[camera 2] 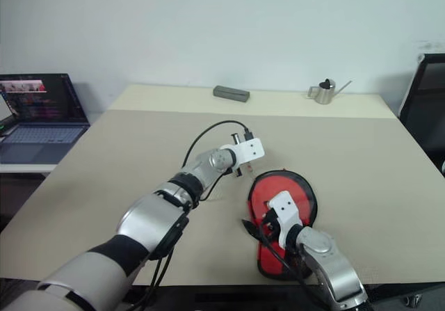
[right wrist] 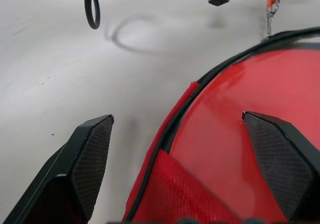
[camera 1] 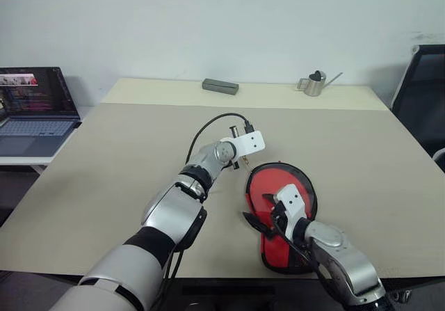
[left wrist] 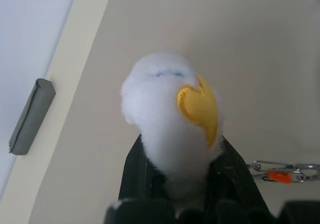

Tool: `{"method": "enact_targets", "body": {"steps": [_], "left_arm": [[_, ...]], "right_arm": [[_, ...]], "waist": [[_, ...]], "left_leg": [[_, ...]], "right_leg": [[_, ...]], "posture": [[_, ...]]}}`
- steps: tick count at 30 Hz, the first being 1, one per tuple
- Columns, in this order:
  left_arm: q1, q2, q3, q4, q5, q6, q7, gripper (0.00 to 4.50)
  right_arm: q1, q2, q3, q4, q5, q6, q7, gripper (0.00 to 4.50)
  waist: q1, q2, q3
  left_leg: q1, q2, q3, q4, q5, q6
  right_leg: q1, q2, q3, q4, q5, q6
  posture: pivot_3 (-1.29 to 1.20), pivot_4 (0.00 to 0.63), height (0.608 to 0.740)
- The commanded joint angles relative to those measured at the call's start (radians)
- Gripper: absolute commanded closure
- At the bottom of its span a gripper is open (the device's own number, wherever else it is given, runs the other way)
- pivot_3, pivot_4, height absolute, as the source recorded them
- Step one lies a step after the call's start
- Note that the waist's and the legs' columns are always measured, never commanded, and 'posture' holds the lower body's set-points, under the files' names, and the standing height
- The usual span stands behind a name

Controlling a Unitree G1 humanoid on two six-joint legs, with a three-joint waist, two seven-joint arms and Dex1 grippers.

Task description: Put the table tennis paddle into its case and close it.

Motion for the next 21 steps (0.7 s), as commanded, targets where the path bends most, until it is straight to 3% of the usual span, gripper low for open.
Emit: {"method": "enact_targets", "body": {"steps": [1, 21], "left_arm": [[-0.068, 0.000, -0.003, -0.016, 0.014, -0.007, 0.060, 4.16], [-0.096, -0.072, -0.028, -0.005, 0.075, 0.011, 0.193, 4.16]], "right_arm": [[0.087, -0.021, 0.012, 0.040, 0.009, 0.101, -0.017, 0.00], [0.230, -0.057, 0.011, -0.117, 0.034, 0.152, -0.065, 0.00]], "waist": [[0.000, 0.000, 0.000], [0.001, -0.001, 0.005]], "left_leg": [[0.000, 0.000, 0.000, 0.000, 0.000, 0.000], [0.000, 0.000, 0.000, 0.000, 0.000, -0.001]], "right_leg": [[0.000, 0.000, 0.000, 0.000, 0.000, 0.000], [0.001, -0.001, -0.001, 0.000, -0.002, 0.003]], "posture": [[0.00, 0.150, 0.740], [0.00, 0.150, 0.740]]}}
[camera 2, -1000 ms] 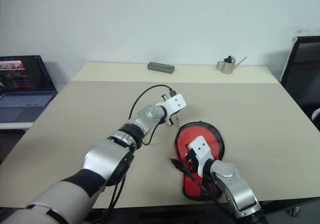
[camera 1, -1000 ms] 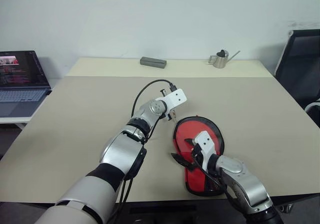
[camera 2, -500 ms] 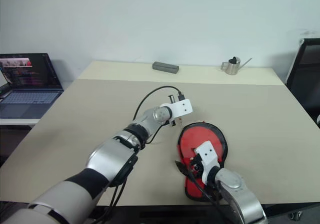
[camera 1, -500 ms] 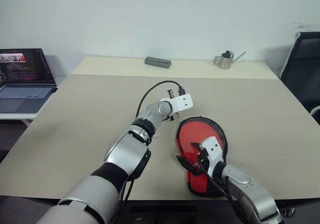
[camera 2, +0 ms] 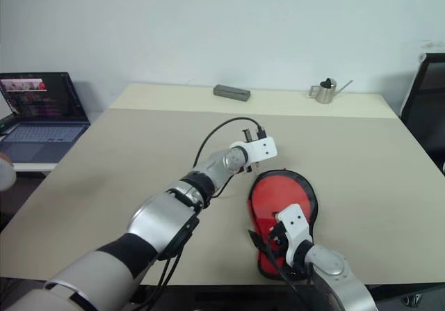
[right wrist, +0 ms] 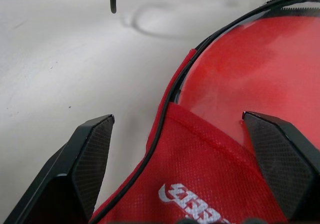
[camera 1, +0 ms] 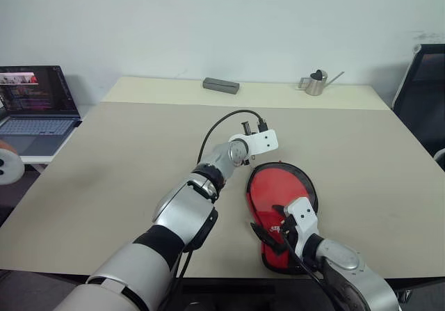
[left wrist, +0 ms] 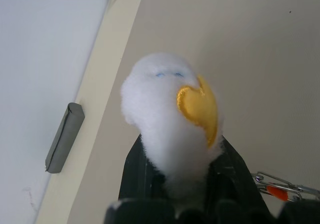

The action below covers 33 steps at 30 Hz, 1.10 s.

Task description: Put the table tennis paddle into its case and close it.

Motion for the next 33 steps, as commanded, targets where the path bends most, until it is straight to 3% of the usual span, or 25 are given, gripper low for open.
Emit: {"method": "enact_targets", "body": {"steps": [1, 11, 23, 33], "left_arm": [[-0.057, 0.001, -0.012, -0.028, 0.021, 0.006, 0.061, 4.16], [-0.070, 0.003, -0.020, -0.025, 0.048, 0.036, 0.108, 4.16], [-0.089, -0.061, 0.004, -0.026, 0.030, 0.033, 0.122, 4.16], [-0.001, -0.105, 0.036, -0.023, -0.023, 0.050, -0.087, 4.16]], "right_arm": [[0.071, -0.025, 0.022, 0.063, 0.013, 0.098, -0.005, 0.00], [0.090, -0.032, 0.024, 0.039, 0.023, 0.101, -0.024, 0.00], [0.145, -0.041, 0.010, -0.023, 0.039, 0.114, -0.065, 0.00], [0.110, -0.018, 0.029, -0.006, 0.045, 0.119, -0.081, 0.00]], "waist": [[0.000, 0.000, 0.000], [0.000, 0.000, 0.002], [0.000, -0.003, 0.005], [0.000, -0.002, 0.003]], "left_leg": [[0.000, 0.000, 0.000, 0.000, 0.000, 0.000], [0.000, 0.000, 0.000, 0.000, 0.000, 0.000], [0.000, 0.000, 0.000, 0.000, -0.004, -0.006], [0.001, 0.000, 0.000, 0.000, -0.004, -0.006]], "right_leg": [[0.000, 0.000, 0.000, 0.000, 0.000, 0.000], [0.000, 0.000, 0.000, 0.000, 0.000, 0.000], [0.001, -0.001, -0.001, 0.000, 0.000, 0.001], [0.003, -0.001, -0.002, -0.001, 0.000, 0.001]], "posture": [[0.00, 0.150, 0.740], [0.00, 0.150, 0.740], [0.00, 0.150, 0.740], [0.00, 0.150, 0.740]]}}
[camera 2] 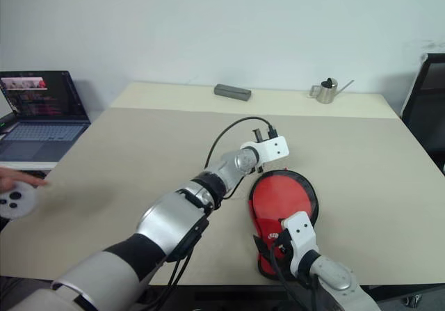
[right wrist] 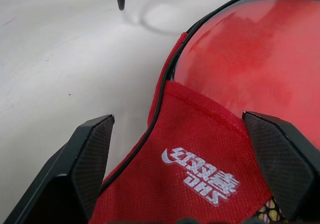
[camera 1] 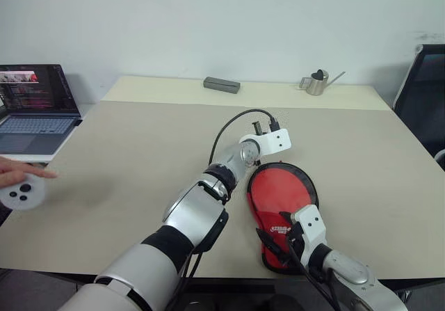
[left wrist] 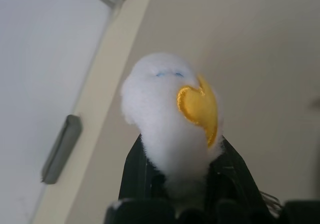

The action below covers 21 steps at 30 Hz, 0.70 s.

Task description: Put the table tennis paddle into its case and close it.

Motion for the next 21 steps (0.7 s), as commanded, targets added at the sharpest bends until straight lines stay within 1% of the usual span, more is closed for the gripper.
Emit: {"method": "enact_targets", "body": {"steps": [1, 6, 8, 11, 12, 17, 18, 21], "left_arm": [[0.025, -0.025, -0.001, -0.025, -0.012, 0.010, -0.066, 4.16], [0.040, -0.047, 0.007, -0.030, -0.021, 0.007, -0.090, 4.16], [0.034, -0.055, 0.027, -0.032, -0.043, 0.010, -0.111, 3.42], [0.018, -0.060, 0.052, -0.035, -0.072, 0.013, -0.136, 2.51], [0.015, -0.060, 0.054, -0.035, -0.075, 0.012, -0.142, 2.04], [0.000, -0.052, 0.056, -0.037, -0.088, 0.005, -0.157, 0.25], [-0.003, -0.052, 0.057, -0.037, -0.091, 0.005, -0.162, 0.02], [-0.008, -0.053, 0.060, -0.039, -0.101, -0.001, -0.174, 0.02]], "right_arm": [[0.023, 0.001, 0.033, 0.080, 0.012, 0.090, -0.006, 0.00], [0.013, 0.008, 0.025, 0.081, 0.014, 0.093, -0.011, 0.00], [0.012, 0.009, 0.025, 0.084, 0.013, 0.092, -0.011, 0.00], [0.001, 0.013, 0.026, 0.098, 0.011, 0.088, -0.011, 0.00], [-0.004, 0.014, 0.026, 0.105, 0.011, 0.086, -0.010, 0.00], [-0.034, 0.019, 0.034, 0.136, 0.006, 0.074, -0.003, 0.00], [-0.043, 0.019, 0.035, 0.145, 0.004, 0.072, 0.001, 0.00], [-0.062, 0.020, 0.036, 0.165, 0.002, 0.066, 0.007, 0.00]], "waist": [[0.000, 0.000, 0.000], [0.000, 0.001, -0.001], [0.000, 0.002, -0.002], [0.000, 0.002, -0.002], [0.000, 0.002, -0.002], [-0.002, 0.003, -0.003], [-0.003, 0.004, -0.003], [-0.003, 0.004, -0.003]], "left_leg": [[0.000, 0.000, 0.000, 0.000, 0.000, 0.000], [0.000, 0.001, 0.000, 0.000, 0.000, 0.000], [0.000, 0.000, 0.000, 0.000, 0.000, 0.000], [0.000, 0.000, 0.000, 0.000, 0.000, 0.000], [0.000, 0.000, 0.000, 0.000, 0.000, 0.000], [0.000, 0.001, 0.000, 0.000, 0.000, 0.000], [0.000, 0.001, 0.000, 0.000, 0.000, 0.000], [0.000, 0.001, 0.000, 0.000, 0.000, 0.000]], "right_leg": [[0.000, 0.000, 0.000, 0.000, 0.000, 0.000], [0.000, 0.000, 0.000, 0.000, 0.000, 0.000], [0.000, 0.000, 0.000, 0.000, 0.000, 0.000], [0.000, 0.000, 0.000, 0.000, 0.000, 0.000], [0.000, 0.000, 0.000, 0.000, 0.000, 0.000], [0.000, 0.000, 0.000, 0.000, 0.000, 0.000], [0.001, 0.000, 0.000, 0.000, 0.000, 0.000], [0.001, 0.000, 0.001, 0.000, 0.000, 0.001]], "posture": [[0.00, 0.150, 0.740], [0.00, 0.150, 0.740], [0.00, 0.150, 0.740], [0.00, 0.150, 0.740], [0.00, 0.150, 0.740], [0.00, 0.150, 0.740], [0.00, 0.150, 0.740], [0.00, 0.150, 0.740]]}}
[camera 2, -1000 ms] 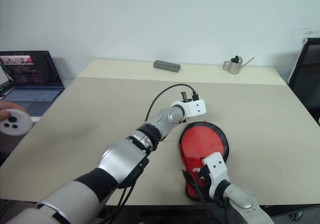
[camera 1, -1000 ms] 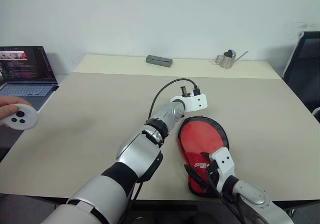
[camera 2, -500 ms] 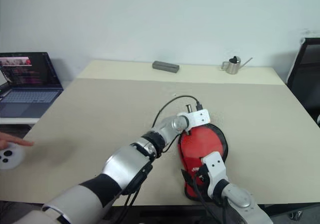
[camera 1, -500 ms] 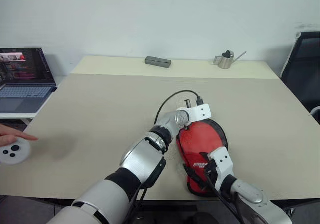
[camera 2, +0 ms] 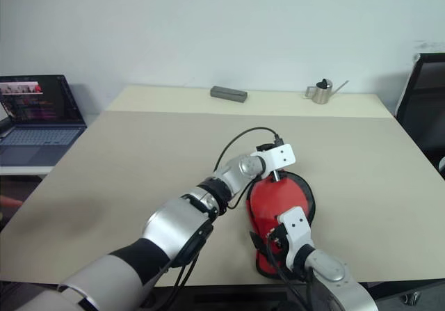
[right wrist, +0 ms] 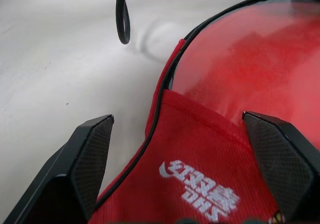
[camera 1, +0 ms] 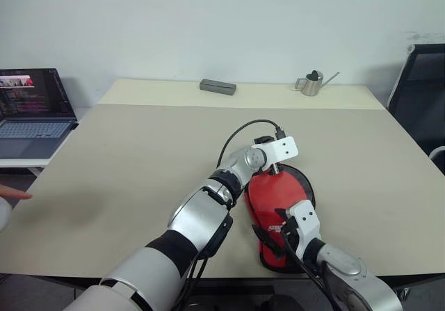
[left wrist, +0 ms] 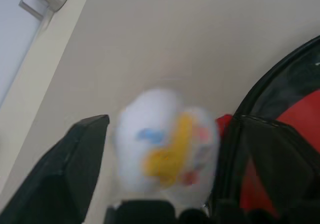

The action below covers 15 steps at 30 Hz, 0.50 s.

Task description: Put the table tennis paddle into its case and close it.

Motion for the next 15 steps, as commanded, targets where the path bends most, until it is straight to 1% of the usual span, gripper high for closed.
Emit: {"method": "enact_targets", "body": {"steps": [1, 7, 11, 13, 14, 15], "left_arm": [[-0.029, -0.011, 0.022, -0.032, -0.025, -0.020, -0.021, 0.02], [-0.037, -0.025, 0.069, -0.044, -0.089, -0.072, -0.138, 0.02], [-0.059, -0.009, 0.108, -0.060, -0.140, -0.111, -0.199, 0.02], [-0.070, 0.025, 0.124, -0.069, -0.159, -0.125, -0.212, 0.02], [-0.072, 0.053, 0.125, -0.074, -0.159, -0.133, -0.213, 0.02], [-0.071, 0.106, 0.117, -0.083, -0.148, -0.149, -0.207, 0.02]], "right_arm": [[0.008, -0.003, 0.024, 0.112, -0.001, 0.047, 0.006, 0.00], [-0.031, -0.003, 0.023, 0.150, -0.003, 0.033, 0.022, 0.00], [-0.068, 0.002, 0.026, 0.190, -0.006, 0.019, 0.034, 0.00], [-0.087, 0.004, 0.023, 0.211, -0.005, 0.011, 0.040, 0.00], [-0.097, 0.006, 0.022, 0.224, -0.006, 0.005, 0.044, 0.00], [-0.107, 0.006, 0.020, 0.235, -0.007, -0.002, 0.049, 0.00]], "waist": [[0.000, 0.000, 0.000], [0.000, 0.001, 0.000], [-0.001, 0.001, 0.000], [-0.002, 0.001, 0.000], [-0.002, 0.001, 0.000], [-0.005, 0.001, 0.000]], "left_leg": [[0.000, 0.000, 0.000, 0.000, 0.000, 0.000], [0.001, 0.000, 0.000, 0.000, 0.000, 0.000], [0.000, 0.000, 0.000, 0.000, 0.003, 0.006], [0.001, 0.000, 0.000, 0.000, 0.003, 0.006], [0.000, 0.000, 0.000, 0.000, 0.003, 0.006], [0.000, 0.000, 0.000, 0.000, 0.003, 0.006]], "right_leg": [[0.000, 0.000, 0.000, 0.000, 0.000, 0.000], [0.000, 0.001, 0.000, 0.000, 0.000, 0.000], [-0.001, 0.001, 0.000, 0.000, 0.000, 0.000], [-0.001, 0.001, 0.000, 0.000, 0.000, 0.000], [-0.001, 0.001, 0.000, 0.000, 0.000, 0.000], [-0.001, 0.001, 0.001, 0.000, 0.000, 0.000]], "posture": [[0.00, 0.150, 0.740], [0.00, 0.150, 0.740], [0.00, 0.150, 0.740], [0.00, 0.150, 0.740], [0.00, 0.150, 0.740], [0.00, 0.150, 0.740]]}}
